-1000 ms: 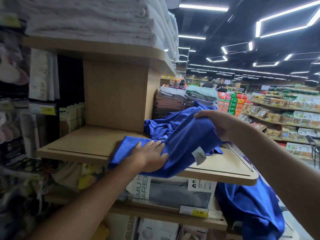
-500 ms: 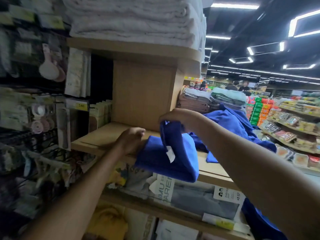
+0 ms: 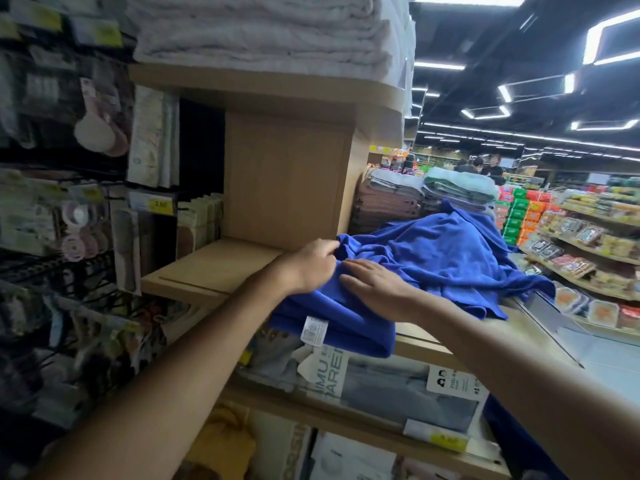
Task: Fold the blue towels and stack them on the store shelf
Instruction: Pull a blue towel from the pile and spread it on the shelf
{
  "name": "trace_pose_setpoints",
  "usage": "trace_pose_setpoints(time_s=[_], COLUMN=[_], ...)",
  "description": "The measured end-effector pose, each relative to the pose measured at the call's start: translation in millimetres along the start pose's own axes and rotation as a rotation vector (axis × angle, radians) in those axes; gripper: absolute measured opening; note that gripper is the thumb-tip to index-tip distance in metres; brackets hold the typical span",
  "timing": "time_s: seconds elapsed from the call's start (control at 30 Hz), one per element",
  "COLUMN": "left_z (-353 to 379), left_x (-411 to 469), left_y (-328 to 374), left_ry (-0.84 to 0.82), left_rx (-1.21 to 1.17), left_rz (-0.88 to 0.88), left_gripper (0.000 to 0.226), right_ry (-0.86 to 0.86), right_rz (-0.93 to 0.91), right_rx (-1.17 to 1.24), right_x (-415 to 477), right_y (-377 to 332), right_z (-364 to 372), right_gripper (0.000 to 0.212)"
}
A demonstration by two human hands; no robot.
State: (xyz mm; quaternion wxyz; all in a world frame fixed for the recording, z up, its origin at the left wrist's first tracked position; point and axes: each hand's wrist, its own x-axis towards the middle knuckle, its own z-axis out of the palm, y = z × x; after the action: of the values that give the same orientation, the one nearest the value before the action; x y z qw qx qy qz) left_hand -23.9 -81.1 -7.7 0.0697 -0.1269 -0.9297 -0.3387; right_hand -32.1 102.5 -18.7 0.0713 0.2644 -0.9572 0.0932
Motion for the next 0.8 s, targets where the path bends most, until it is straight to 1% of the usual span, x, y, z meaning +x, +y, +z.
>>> trace_pose_setpoints(time_s=[0.07,0.1,0.13,0.27,0.37,0.4,0.43,0.47,0.5,0.53,0.57,0.6,0.67,0.7,0.8], left_z=[12,16,19,26,24,21,18,16,16,18,22,30,50,60,75], left_x=[0,-1,-4,-19,-21,-20,-19,-18,-17,-16,-16,-16,-14,-13,-10], left_y=[2,-5,-14,-34,-28,-25,-19,-13,-6,4,14,24,42,48,44], left_ry=[-0.129,-0.169,-0.185,-0.104,-0.147,-0.166,-0.177,-0.178,-0.164,-0.136,-0.104,-0.080,-0.086,-0.104,-0.098], left_rx=[0.185,0.241,0.281,0.368,0.452,0.493,0.540,0.581,0.598,0.586,0.557,0.529,0.503,0.498,0.500], left_rz=[-0.071,-0.094,-0.082,-0.025,-0.053,-0.066,-0.079,-0.088,-0.095,-0.098,-0.102,-0.109,-0.157,-0.192,-0.247], left_gripper=[0.050,0.048,0.051,0.058,0.059,0.058,0.058,0.058,0.057,0.057,0.057,0.058,0.063,0.066,0.074], right_ry=[-0.079,-0.102,-0.115,-0.099,-0.098,-0.071,-0.007,0.095,0.209,0.291,0.315,0.283,0.165,0.138,0.146], right_rz=[0.039,0.053,0.060,0.050,0.024,0.007,-0.006,-0.008,0.004,0.039,0.098,0.175,0.296,0.313,0.302], right_rx=[-0.039,-0.047,-0.054,-0.125,-0.083,-0.028,0.034,0.071,0.047,-0.027,-0.110,-0.163,-0.175,-0.175,-0.198], right_x=[1,2,2,6,9,9,9,8,8,7,6,4,3,5,11], right_y=[0,1,2,6,6,10,16,26,39,55,72,87,108,114,120], right_z=[12,17,20,30,31,27,21,14,8,3,2,3,12,16,21], right_gripper=[0.062,0.066,0.069,0.075,0.070,0.066,0.059,0.054,0.051,0.051,0.053,0.056,0.060,0.061,0.063])
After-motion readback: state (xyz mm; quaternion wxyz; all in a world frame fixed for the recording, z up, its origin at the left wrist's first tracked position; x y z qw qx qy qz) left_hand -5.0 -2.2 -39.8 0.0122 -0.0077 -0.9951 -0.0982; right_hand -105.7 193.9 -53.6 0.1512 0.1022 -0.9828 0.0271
